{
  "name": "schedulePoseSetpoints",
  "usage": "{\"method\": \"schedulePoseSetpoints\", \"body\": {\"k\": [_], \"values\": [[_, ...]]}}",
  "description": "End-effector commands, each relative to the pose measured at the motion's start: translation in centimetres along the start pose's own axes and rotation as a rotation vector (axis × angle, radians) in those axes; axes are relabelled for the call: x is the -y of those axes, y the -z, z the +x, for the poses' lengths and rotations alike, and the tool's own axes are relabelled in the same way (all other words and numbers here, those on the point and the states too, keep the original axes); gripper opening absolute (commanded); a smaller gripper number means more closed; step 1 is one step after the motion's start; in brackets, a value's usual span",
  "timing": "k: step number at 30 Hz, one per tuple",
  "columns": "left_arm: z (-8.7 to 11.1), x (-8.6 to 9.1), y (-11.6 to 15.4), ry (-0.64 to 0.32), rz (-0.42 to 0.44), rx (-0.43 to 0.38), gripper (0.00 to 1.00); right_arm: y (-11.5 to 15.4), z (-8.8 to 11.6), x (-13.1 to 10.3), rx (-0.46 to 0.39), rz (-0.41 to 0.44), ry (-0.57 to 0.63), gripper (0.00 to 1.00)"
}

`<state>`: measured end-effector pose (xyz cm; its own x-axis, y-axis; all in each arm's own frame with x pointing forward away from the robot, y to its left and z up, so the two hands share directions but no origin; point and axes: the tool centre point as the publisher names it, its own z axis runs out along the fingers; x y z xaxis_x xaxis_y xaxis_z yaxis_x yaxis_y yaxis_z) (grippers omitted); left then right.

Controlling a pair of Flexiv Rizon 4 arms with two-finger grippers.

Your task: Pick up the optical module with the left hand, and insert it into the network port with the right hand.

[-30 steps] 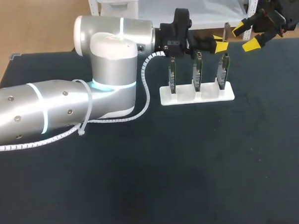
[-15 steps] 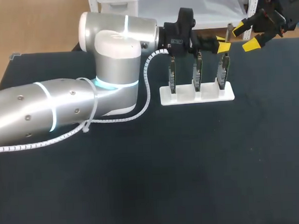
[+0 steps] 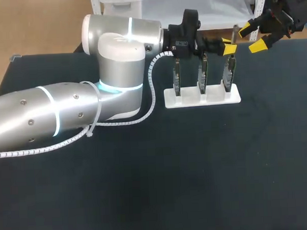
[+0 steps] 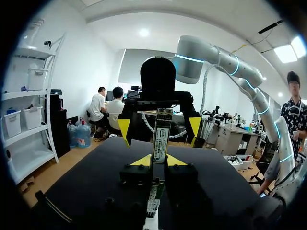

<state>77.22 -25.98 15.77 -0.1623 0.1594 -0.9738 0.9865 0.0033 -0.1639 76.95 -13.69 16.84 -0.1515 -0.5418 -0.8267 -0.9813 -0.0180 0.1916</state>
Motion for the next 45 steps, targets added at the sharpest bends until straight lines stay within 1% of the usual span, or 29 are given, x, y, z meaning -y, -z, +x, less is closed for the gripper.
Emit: {"method": "schedulePoseSetpoints", "body": {"k": [1,16,38,40,41,43,45], "values": [[-0.1,-0.1,-0.1,0.0,-0.001,-0.006,0.0,-0.1,0.0,-0.2,-0.001,0.005,0.001,1.0],[-0.4,-0.4,-0.2,-0.012,0.0,-0.012,0.0,-0.1,0.0,-0.2,-0.001,0.005,0.001,1.0],[-0.4,-0.4,-0.2,-0.009,0.004,-0.02,0.0,-0.1,0.0,-0.2,-0.001,0.005,0.001,1.0],[-0.4,-0.4,-0.2,-0.009,0.004,-0.02,0.0,0.4,0.1,0.2,-0.02,0.044,0.002,1.0],[-0.4,-0.4,-0.2,-0.009,0.004,-0.02,0.0,0.7,0.1,0.4,-0.038,0.082,0.005,1.0],[-0.4,-0.4,-0.2,-0.009,0.004,-0.02,0.0,1.3,-0.1,0.6,-0.028,0.118,-0.007,1.0],[-0.4,-0.4,-0.2,-0.009,0.004,-0.02,0.0,1.9,-0.6,0.7,-0.028,0.145,0.01,1.0]]}}
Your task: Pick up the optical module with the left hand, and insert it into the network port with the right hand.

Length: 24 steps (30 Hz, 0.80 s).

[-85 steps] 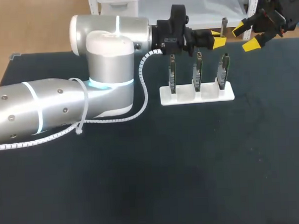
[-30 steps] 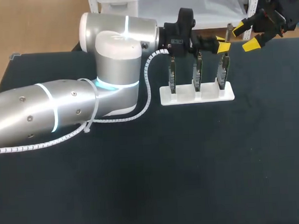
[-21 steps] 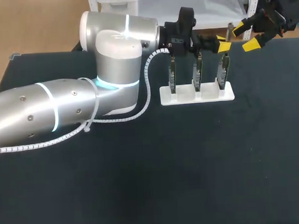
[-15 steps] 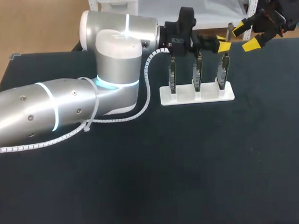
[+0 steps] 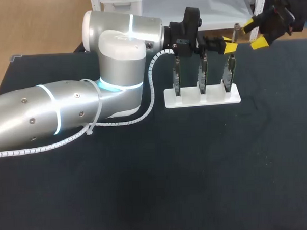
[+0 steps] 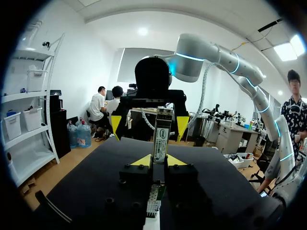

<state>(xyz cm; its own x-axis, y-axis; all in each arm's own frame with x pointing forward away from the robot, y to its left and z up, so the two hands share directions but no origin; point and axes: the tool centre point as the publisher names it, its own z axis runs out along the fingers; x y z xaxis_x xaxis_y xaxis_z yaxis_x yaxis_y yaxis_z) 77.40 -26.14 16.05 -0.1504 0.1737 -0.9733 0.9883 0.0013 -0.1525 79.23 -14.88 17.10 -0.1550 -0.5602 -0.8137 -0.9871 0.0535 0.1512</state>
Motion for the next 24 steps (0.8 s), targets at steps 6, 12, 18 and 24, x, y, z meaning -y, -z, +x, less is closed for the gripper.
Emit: {"method": "schedulePoseSetpoints", "body": {"k": [6,12,18,24], "values": [[-0.1,-0.3,-0.1,0.003,0.004,-0.005,0.0,1.3,-2.2,-1.5,0.009,0.07,0.048,1.0],[-0.1,-0.3,-0.1,0.003,0.004,-0.005,0.0,1.2,-3.6,-2.2,0.032,0.02,0.08,1.0],[-0.1,-0.3,-0.1,0.003,0.004,-0.005,0.0,0.5,-4.6,-2.5,0.051,0.0,0.09,1.0],[-0.1,-0.3,-0.1,0.003,0.004,-0.005,0.0,0.0,-4.6,-2.5,0.047,-0.009,0.089,1.0]]}}
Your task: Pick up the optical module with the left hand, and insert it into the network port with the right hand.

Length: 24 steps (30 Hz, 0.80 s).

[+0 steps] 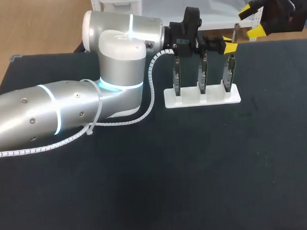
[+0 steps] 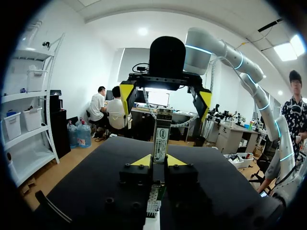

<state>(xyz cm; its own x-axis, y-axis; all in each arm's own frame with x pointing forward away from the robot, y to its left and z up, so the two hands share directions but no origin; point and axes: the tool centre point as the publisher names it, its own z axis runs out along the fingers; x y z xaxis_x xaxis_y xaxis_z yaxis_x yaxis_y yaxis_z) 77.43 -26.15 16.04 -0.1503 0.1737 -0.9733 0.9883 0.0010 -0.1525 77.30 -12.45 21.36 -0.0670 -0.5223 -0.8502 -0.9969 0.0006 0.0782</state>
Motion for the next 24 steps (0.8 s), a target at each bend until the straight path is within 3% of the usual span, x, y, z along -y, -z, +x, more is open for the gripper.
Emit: {"method": "schedulePoseSetpoints", "body": {"k": [1,14,24], "values": [[-0.1,-0.3,-0.1,0.003,0.004,-0.005,0.0,-0.4,-0.1,0.1,0.001,-0.007,-0.002,1.0],[-0.1,-0.3,-0.1,0.003,0.004,-0.005,0.0,-1.7,-0.4,0.1,0.003,-0.053,0.009,1.0],[-0.1,-0.3,-0.1,0.003,0.004,-0.005,0.0,-1.8,-0.5,0.4,-0.003,-0.043,0.014,1.0]]}}
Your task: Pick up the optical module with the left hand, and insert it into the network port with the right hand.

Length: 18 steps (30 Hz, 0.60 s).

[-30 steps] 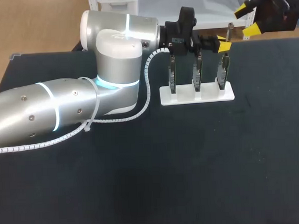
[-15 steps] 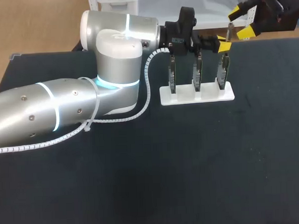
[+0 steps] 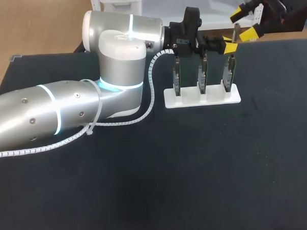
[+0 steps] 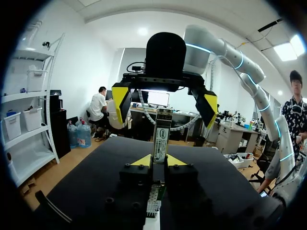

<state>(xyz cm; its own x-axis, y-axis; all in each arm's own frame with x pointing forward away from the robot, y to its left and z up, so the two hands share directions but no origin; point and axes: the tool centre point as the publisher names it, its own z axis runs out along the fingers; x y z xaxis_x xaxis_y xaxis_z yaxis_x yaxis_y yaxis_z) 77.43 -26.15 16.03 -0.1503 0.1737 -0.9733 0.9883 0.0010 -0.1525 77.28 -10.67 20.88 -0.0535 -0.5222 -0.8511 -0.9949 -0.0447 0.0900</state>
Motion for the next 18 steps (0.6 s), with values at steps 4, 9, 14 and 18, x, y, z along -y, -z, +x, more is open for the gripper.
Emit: {"method": "schedulePoseSetpoints", "body": {"k": [4,9,14,18], "values": [[-0.11,-0.25,-0.1,0.003,0.004,-0.005,0.0,0.03,0.09,0.44,-0.004,0.02,-0.002,0.0],[-0.11,-0.25,-0.1,0.003,0.004,-0.005,0.0,0.09,0.15,0.47,-0.009,0.029,-0.003,0.0],[-0.11,-0.25,-0.1,0.003,0.004,-0.005,0.0,0.12,0.16,0.46,-0.009,0.032,-0.006,0.0],[-0.11,-0.25,-0.1,0.003,0.004,-0.005,0.0,0.08,0.14,0.33,-0.007,0.033,-0.007,0.0]]}}
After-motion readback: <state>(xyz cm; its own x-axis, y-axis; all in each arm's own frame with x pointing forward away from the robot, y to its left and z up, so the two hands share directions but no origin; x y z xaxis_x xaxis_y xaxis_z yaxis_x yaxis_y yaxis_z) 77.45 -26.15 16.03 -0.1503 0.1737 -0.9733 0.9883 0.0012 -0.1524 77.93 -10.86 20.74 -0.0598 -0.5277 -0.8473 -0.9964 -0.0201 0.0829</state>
